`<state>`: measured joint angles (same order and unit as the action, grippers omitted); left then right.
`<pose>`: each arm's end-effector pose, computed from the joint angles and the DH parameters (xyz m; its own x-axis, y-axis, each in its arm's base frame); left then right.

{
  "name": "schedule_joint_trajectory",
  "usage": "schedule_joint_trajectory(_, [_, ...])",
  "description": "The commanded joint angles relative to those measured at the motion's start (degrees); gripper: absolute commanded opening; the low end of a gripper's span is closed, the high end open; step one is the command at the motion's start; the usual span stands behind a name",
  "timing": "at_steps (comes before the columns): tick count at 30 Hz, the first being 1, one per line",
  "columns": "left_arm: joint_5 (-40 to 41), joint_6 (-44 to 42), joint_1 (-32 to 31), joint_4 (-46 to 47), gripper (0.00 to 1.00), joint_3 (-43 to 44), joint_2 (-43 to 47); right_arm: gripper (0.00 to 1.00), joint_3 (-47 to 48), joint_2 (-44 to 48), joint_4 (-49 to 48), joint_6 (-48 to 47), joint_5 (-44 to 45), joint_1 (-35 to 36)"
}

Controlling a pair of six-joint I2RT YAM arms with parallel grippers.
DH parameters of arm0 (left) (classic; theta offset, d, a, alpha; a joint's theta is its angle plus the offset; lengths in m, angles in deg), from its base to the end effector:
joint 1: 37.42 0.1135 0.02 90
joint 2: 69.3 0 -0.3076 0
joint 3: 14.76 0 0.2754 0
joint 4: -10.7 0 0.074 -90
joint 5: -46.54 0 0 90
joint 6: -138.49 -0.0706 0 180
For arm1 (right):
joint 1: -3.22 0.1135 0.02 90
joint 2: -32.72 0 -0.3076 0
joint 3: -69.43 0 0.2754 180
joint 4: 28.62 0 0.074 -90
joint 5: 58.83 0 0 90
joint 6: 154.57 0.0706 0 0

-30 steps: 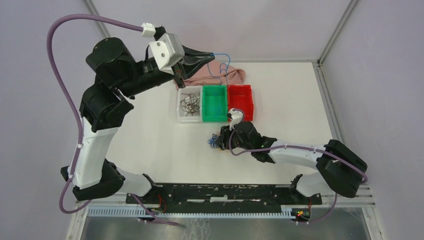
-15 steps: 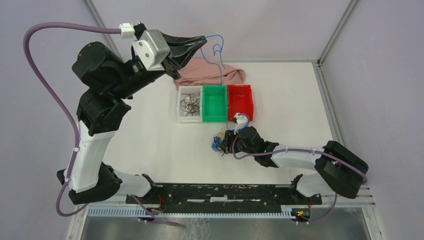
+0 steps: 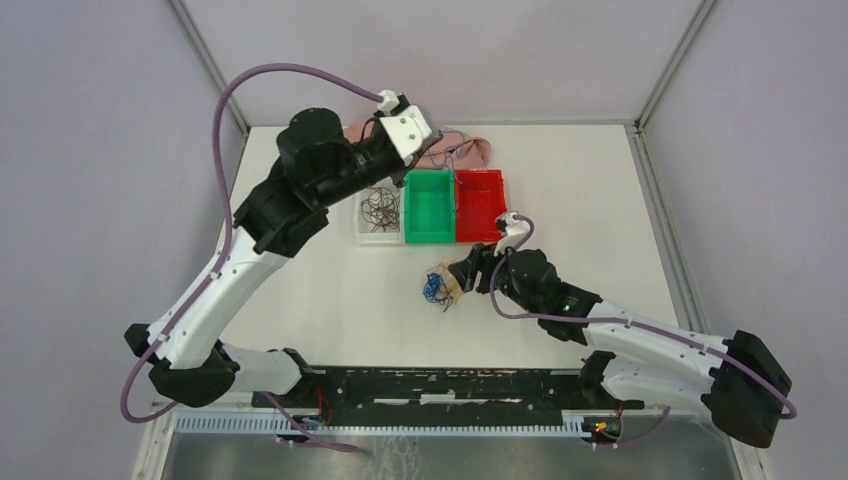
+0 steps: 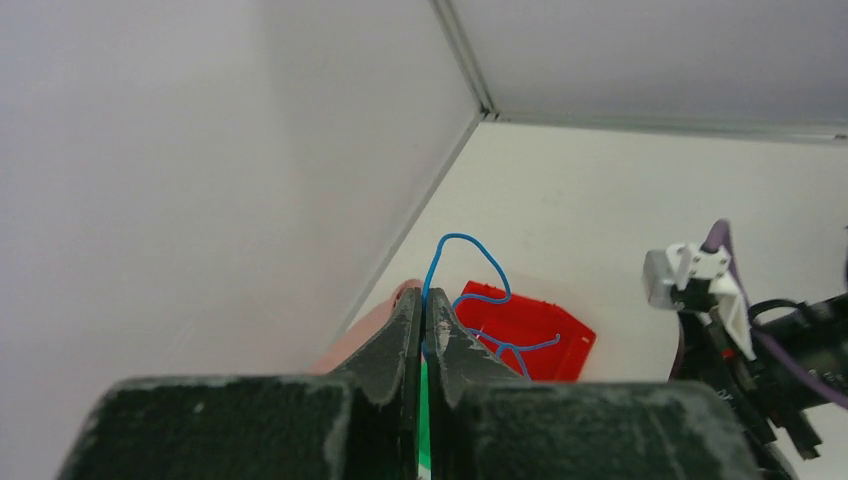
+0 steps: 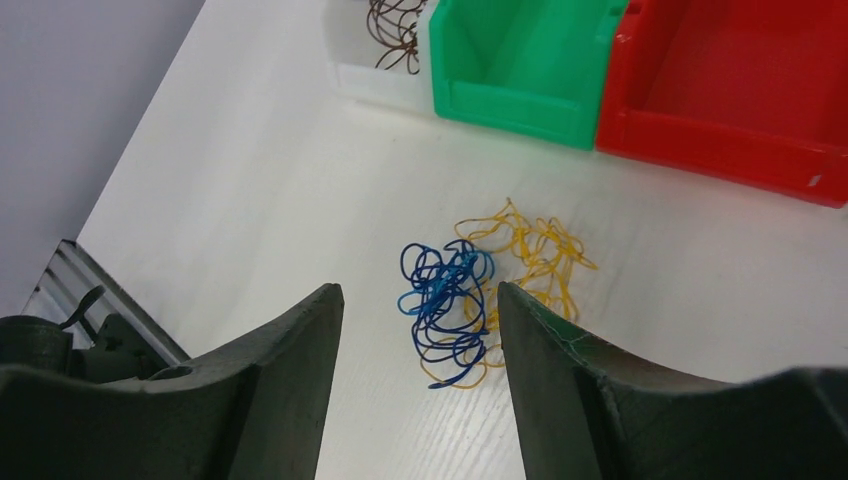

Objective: Untangle the cables
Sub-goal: Untie the cable, then place the cable in the bin.

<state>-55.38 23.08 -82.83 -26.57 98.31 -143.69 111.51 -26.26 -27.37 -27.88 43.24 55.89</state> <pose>0.1969 -0.2205 0.5854 0.3768 0.2158 -0.9008 0.7529 0.4951 0.4336 0.1700 0.1985 0.2525 -0.5441 0.2501 -0.8009 -0.4140 0.7502 0.5155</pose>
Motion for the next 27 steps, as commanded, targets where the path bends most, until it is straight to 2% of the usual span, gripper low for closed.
schedule_joint_trajectory(1, [8.2,-4.6,-0.1,4.9,0.03,-2.7,-0.4,0.65,4.8,2.5,5.1,-2.5,6.9,0.1])
schedule_joint_trajectory(14, [15.7,-9.8,2.0,11.9,0.03,-9.7,-7.9,0.65,6.4,4.0,15.0,-2.2,19.6,0.1])
schedule_joint_trajectory(27, [13.4,-8.1,9.6,16.3,0.03,-9.6,-14.9,0.66,4.2,7.8,17.1,-1.5,22.2,-0.7])
